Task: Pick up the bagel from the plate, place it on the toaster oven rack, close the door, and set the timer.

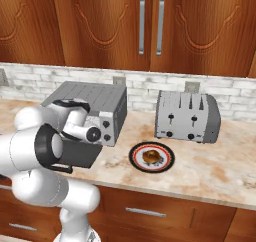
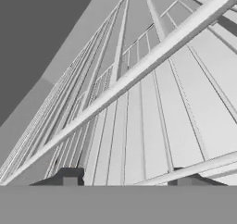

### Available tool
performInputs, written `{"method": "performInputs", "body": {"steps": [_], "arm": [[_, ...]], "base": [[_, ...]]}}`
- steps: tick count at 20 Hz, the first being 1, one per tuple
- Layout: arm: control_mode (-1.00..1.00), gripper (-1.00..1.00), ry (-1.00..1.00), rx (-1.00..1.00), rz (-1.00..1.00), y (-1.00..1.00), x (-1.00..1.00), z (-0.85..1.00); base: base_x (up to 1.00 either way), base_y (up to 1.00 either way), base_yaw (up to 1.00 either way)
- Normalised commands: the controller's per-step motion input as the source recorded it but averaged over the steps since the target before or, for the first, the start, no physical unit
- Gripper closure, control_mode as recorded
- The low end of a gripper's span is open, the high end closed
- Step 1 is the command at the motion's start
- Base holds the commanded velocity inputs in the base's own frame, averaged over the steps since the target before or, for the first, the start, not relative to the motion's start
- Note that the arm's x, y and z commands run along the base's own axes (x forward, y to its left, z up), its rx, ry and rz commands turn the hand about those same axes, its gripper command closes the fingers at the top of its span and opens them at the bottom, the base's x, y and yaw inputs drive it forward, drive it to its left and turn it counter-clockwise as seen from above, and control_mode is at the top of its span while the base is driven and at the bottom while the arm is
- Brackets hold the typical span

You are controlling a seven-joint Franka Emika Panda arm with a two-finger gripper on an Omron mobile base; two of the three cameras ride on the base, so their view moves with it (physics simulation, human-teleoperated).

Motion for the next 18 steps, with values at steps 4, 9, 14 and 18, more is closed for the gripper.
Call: {"method": "performInputs", "body": {"steps": [4,9,14,18], "arm": [[-1.0,1.0,0.42,0.03,0.0,-0.1,0.02,-0.09],[-1.0,1.0,0.94,-0.07,0.0,0.01,-0.5,-0.61],[-1.0,1.0,0.47,-0.06,0.01,0.0,-1.0,-1.0],[-1.0,1.0,0.18,-0.06,0.04,0.0,-1.0,-1.0]], "base": [[0.0,0.0,0.0],[0.0,0.0,0.0],[0.0,0.0,0.0],[0.0,0.0,0.0]]}}
